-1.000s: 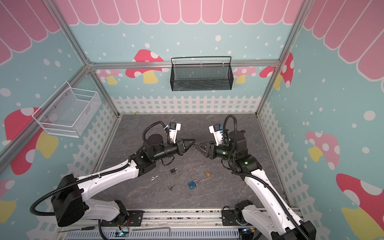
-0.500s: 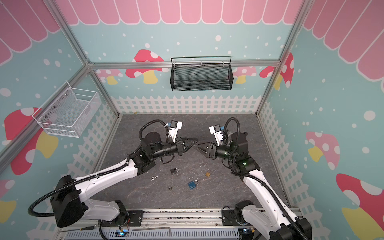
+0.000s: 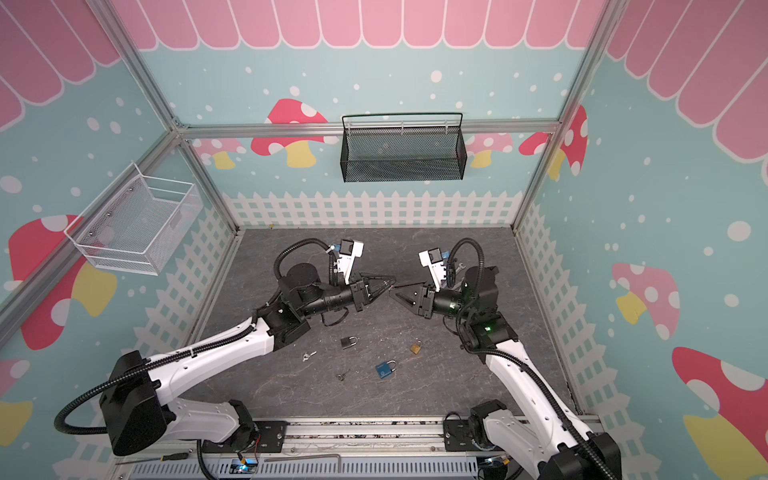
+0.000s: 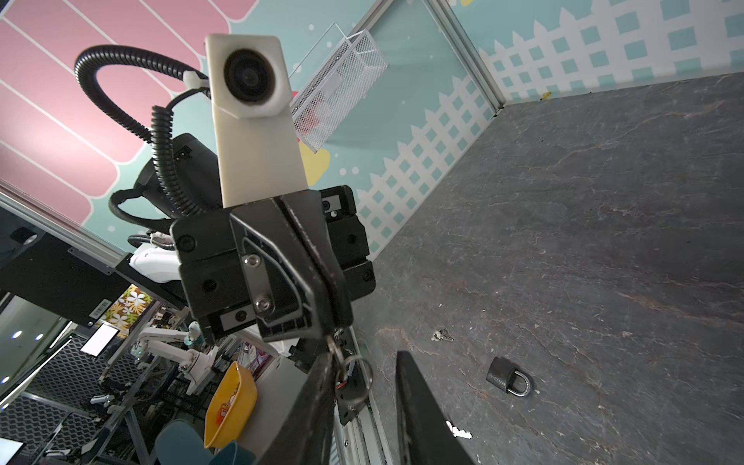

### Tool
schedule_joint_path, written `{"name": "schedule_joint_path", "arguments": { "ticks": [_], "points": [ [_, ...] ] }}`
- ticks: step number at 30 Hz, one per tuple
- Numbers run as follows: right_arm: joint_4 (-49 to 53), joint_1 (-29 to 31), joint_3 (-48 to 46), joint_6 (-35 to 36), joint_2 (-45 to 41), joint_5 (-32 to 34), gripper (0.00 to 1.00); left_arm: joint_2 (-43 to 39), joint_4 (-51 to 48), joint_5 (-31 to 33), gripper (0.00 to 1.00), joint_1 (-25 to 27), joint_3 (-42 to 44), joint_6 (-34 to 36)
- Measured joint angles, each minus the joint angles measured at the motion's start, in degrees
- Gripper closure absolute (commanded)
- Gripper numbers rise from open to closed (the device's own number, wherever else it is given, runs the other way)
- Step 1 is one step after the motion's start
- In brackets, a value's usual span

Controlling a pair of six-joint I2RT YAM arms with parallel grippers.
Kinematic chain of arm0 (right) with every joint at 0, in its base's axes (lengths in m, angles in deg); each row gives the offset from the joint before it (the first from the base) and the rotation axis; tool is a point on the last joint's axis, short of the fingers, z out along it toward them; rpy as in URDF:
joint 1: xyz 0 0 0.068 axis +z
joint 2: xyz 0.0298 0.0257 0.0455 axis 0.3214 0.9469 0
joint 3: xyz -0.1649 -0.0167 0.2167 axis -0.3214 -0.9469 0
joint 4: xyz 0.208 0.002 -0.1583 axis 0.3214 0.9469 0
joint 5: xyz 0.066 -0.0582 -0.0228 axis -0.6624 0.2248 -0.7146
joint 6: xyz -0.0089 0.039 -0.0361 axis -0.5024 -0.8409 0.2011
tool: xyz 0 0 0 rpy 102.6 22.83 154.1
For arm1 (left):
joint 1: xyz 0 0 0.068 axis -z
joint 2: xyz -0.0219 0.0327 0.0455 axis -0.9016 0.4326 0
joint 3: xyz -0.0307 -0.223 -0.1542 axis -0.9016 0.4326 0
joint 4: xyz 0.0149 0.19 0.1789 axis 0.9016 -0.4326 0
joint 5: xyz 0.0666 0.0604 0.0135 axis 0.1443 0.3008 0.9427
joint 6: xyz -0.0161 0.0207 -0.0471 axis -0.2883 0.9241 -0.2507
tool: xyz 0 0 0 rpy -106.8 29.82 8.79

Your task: Unlock with the key

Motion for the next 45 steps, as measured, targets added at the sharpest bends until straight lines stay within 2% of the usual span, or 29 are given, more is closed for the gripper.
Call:
{"name": "schedule_joint_path", "arguments": {
  "ticks": [8,12,16,32,36,45],
  "points": [
    [-3.04,-0.02,-0.07,-1.6,-0.07,-0.92,0.78,0.55,0.68,-0.7,1.0,0.11,-0.39,-0.22],
    [-4.28,-0.02,-0.42,-2.03,-0.17,-1.09,0.87,0.57,0.63,-0.83,1.0,0.11,-0.57,-0.22],
    [-4.9,-0.02,-0.63,-2.45,-0.44,-1.33,0.9,0.76,0.57,-0.85,1.0,0.11,-0.92,-0.22],
    [-5.33,-0.02,-0.76,-2.93,-0.72,-1.33,0.93,0.83,0.52,-1.18,1.0,0.11,-1.07,0.31],
    [-5.49,-0.02,-0.83,-2.93,-0.76,-1.38,1.0,0.85,0.15,-1.33,1.0,0.11,-1.29,0.94],
    [-5.97,-0.02,-1.18,-3.34,-0.81,-1.51,0.88,0.87,-0.9,-2.1,1.0,0.11,-1.79,1.77]
  ]
}}
